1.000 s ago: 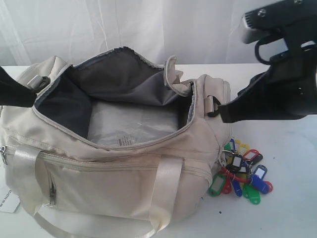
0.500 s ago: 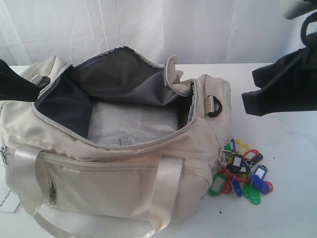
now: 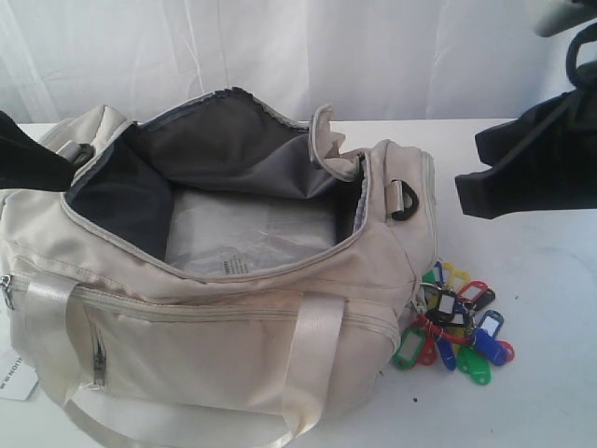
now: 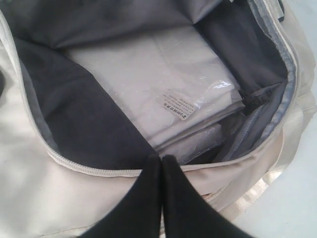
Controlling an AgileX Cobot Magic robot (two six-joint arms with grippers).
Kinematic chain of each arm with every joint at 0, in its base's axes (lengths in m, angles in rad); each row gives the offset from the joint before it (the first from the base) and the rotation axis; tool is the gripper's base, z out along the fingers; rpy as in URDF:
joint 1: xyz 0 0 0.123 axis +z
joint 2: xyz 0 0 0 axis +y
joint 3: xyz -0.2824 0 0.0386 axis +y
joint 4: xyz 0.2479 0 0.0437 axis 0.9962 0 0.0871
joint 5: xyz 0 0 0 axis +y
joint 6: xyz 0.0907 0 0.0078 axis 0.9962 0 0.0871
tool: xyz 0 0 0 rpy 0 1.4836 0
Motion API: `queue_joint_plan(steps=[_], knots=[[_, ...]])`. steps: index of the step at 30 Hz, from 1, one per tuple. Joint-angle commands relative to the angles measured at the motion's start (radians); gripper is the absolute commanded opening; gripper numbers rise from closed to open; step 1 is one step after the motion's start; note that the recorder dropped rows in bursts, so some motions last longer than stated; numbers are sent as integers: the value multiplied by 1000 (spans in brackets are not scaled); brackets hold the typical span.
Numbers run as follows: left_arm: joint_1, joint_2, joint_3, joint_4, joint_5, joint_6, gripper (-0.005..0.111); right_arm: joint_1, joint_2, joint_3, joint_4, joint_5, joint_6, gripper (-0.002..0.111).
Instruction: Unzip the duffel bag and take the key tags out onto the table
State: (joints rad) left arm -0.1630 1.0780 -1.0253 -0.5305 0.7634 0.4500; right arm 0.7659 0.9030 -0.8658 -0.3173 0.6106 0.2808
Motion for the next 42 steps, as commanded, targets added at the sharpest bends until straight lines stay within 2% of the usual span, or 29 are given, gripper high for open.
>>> queue_joint_plan(steps=[1, 7, 12, 24, 32, 42], knots=[[0, -8, 5, -11, 7, 2, 0, 1, -5, 6, -2, -6, -8, 0], [0, -38, 5, -7, 7, 2, 0, 1, -5, 6, -2, -6, -8, 0], [0, -168, 5, -7, 7, 2, 0, 1, -5, 6, -2, -6, -8, 0], [7, -753, 5, -7, 6, 2, 0, 1, -5, 6, -2, -6, -8, 0], [143, -1077, 5, -7, 8, 2, 0, 1, -5, 6, -2, -6, -8, 0], [317, -1078, 12, -48, 13, 2, 0, 1, -8, 6, -1, -5, -8, 0]])
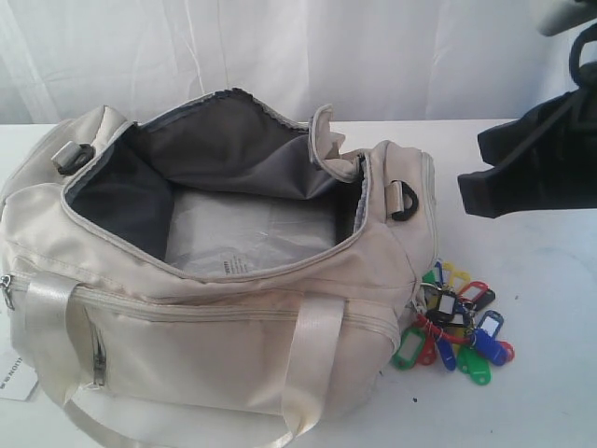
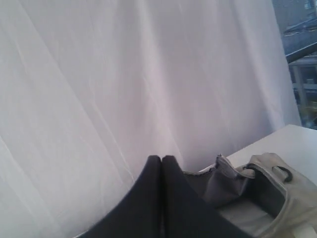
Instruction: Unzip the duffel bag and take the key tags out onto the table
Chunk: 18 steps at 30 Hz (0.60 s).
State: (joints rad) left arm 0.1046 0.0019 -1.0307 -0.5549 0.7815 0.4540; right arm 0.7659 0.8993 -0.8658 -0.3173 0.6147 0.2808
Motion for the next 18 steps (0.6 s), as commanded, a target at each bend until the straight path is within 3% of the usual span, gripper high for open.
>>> queue_joint_plan(steps=[1, 18], knots=[[59, -2, 29, -25, -6, -2, 0, 1, -4, 6, -1, -10, -8, 0], [58, -2, 396, -20, -4, -2, 0, 1, -4, 6, -1, -10, -8, 0]])
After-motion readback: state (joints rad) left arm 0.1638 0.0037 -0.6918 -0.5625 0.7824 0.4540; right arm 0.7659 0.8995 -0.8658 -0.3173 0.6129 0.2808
